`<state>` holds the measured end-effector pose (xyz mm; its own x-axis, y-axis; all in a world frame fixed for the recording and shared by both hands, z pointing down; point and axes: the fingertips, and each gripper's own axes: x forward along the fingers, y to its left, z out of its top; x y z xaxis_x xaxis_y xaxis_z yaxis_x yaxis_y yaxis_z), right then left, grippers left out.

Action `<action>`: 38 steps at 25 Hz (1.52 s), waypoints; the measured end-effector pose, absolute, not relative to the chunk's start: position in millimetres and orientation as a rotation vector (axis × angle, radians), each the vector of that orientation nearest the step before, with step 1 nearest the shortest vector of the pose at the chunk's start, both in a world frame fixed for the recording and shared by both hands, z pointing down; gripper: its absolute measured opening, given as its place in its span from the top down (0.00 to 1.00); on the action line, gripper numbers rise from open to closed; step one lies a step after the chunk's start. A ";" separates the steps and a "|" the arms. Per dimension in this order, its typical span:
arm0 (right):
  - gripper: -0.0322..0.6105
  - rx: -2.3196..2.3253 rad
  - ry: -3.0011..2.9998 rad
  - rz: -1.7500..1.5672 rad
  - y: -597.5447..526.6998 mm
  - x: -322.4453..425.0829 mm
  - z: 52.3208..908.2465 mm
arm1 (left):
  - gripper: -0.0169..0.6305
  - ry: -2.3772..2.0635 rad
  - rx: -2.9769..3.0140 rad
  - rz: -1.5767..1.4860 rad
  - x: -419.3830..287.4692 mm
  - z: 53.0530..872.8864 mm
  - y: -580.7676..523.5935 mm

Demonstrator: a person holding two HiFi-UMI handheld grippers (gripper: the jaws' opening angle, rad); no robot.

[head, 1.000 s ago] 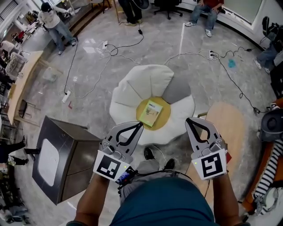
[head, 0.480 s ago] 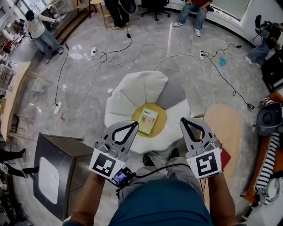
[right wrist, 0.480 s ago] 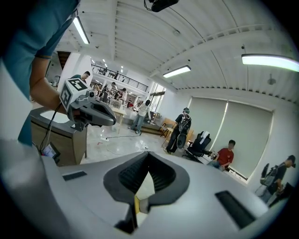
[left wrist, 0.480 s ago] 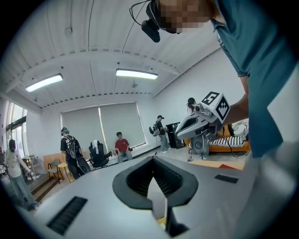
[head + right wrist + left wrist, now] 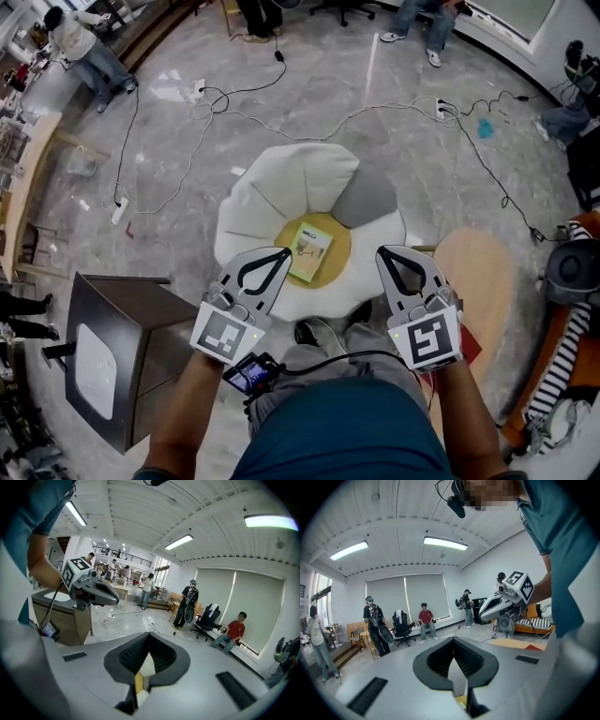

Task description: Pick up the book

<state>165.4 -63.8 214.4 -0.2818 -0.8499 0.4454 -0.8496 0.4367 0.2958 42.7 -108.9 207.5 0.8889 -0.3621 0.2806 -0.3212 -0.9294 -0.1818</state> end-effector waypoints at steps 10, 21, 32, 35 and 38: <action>0.93 1.249 -2.202 0.093 -118.1 177.0 302.7 | 0.97 0.719 -3.072 -0.554 64.7 294.1 -158.0; 0.93 1.243 -2.123 0.335 -149.9 194.0 416.9 | 0.97 0.941 -3.164 -0.748 35.6 422.7 -193.8; 0.93 1.222 -2.028 0.507 -162.9 199.7 526.6 | 0.97 0.971 -3.220 -0.978 23.8 541.0 -186.8; 0.93 1.209 -2.006 0.547 -164.9 201.9 551.8 | 0.97 0.995 -3.240 -1.029 24.8 574.3 -186.9; 0.93 1.186 -1.984 0.584 -168.4 204.5 581.0 | 0.97 1.033 -3.252 -1.091 27.4 612.3 -190.0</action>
<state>204.5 -168.4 581.0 -0.2987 -0.5467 0.7822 -0.8832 0.4689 -0.0095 27.4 -190.0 612.3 0.6648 -0.3688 0.6497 -0.6286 -0.7460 0.2197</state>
